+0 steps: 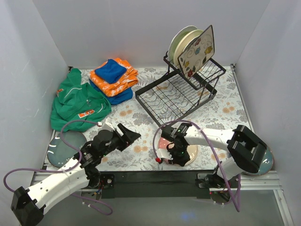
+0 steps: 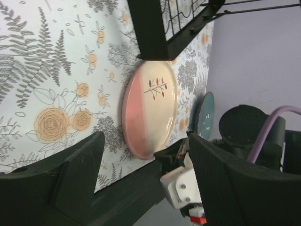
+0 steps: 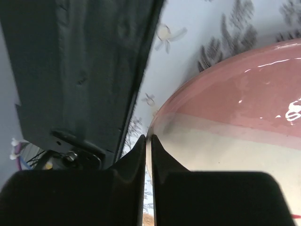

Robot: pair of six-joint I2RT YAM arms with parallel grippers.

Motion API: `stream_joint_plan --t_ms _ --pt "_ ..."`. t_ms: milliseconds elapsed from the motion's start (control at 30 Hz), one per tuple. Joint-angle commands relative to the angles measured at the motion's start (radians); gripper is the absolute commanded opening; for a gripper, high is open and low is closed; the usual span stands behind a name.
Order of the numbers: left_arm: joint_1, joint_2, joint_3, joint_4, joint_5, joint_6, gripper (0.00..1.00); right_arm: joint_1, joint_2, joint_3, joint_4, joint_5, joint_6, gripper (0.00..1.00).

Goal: Load the plates into the dish rack
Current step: Grab a plate with the left arm

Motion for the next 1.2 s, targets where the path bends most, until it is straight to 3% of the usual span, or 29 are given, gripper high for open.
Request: stream_joint_plan --t_ms 0,267,367,400,500,567,667,900,1033,1167 --pt "0.006 -0.001 -0.025 -0.056 -0.058 -0.064 0.70 0.078 0.071 0.041 0.010 -0.118 0.018 0.09" --pt "0.006 0.105 -0.042 -0.032 -0.017 -0.075 0.69 0.118 0.141 0.147 0.070 -0.092 0.046 0.15" --pt "0.006 0.165 -0.043 0.009 0.029 -0.046 0.68 0.116 0.097 0.160 0.054 -0.087 0.035 0.37" --pt "0.006 0.184 -0.042 0.016 0.033 -0.039 0.68 0.116 0.077 0.160 0.048 -0.084 0.034 0.50" --pt "0.006 0.266 -0.022 0.045 0.088 0.003 0.66 0.112 -0.009 0.152 0.028 -0.064 0.035 0.64" --pt "0.006 0.338 -0.007 0.074 0.132 0.024 0.64 0.100 -0.082 0.134 0.016 -0.062 0.040 0.67" --pt "0.004 0.442 0.032 0.112 0.181 0.066 0.61 0.026 -0.171 0.111 0.015 -0.069 0.047 0.69" --pt "-0.036 0.614 0.128 0.146 0.240 0.110 0.55 -0.380 -0.322 0.078 0.091 -0.098 0.115 0.71" --pt "-0.092 0.732 0.209 0.135 0.246 0.138 0.49 -0.523 -0.389 0.034 0.180 -0.111 0.196 0.72" --pt "-0.144 0.855 0.315 -0.013 0.168 0.149 0.46 -0.663 -0.420 0.011 0.208 -0.209 0.201 0.72"
